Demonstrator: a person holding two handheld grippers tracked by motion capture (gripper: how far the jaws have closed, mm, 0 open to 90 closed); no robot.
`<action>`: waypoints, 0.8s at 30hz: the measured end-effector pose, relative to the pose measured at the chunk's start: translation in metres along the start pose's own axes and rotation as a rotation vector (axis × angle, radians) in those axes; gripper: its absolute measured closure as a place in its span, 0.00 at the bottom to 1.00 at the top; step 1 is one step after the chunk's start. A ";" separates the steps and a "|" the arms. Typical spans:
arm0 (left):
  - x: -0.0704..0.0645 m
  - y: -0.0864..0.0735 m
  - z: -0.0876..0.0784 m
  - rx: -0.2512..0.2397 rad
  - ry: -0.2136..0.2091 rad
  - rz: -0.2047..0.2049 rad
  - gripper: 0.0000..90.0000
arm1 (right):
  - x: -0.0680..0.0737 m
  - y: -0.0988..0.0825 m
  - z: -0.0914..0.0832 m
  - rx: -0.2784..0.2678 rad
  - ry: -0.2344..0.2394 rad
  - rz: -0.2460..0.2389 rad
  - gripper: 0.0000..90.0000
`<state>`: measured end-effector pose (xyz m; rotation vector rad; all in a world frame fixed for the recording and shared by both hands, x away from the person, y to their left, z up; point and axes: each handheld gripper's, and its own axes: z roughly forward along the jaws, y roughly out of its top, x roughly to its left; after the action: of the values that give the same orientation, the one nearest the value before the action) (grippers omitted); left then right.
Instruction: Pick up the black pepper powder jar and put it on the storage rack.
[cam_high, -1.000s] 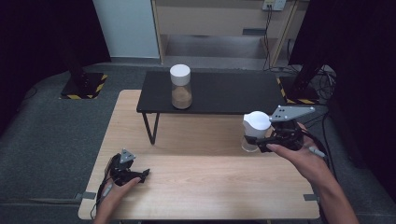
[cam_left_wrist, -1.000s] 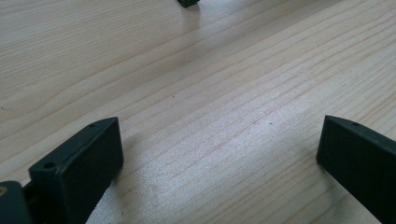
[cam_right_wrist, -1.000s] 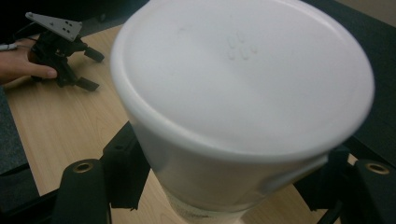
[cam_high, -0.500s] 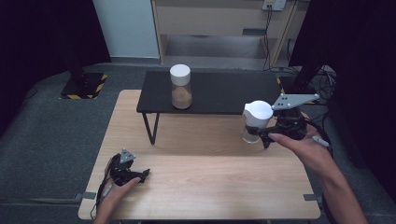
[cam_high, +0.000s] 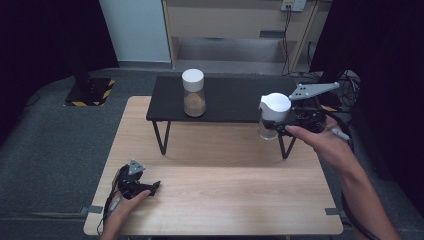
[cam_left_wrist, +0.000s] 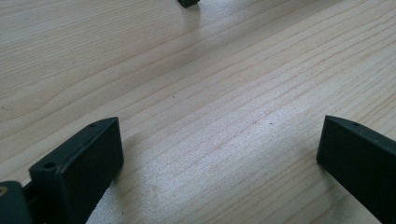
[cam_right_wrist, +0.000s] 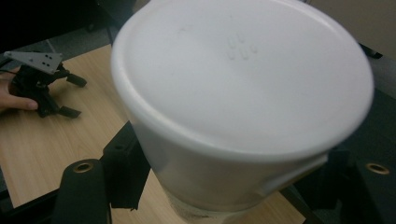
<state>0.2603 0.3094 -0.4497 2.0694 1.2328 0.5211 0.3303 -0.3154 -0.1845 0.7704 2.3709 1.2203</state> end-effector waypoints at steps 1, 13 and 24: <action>0.000 0.000 0.000 0.000 0.000 0.000 0.00 | -0.001 0.002 0.001 0.000 -0.001 0.003 0.35; 0.000 0.000 0.000 0.000 0.000 0.000 0.00 | -0.018 0.028 0.020 0.002 -0.014 0.013 0.35; 0.000 0.000 0.000 0.001 -0.001 0.000 0.00 | -0.038 0.040 0.038 0.017 -0.025 0.037 0.35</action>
<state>0.2605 0.3095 -0.4495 2.0701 1.2327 0.5196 0.3930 -0.2964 -0.1703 0.8331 2.3600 1.1993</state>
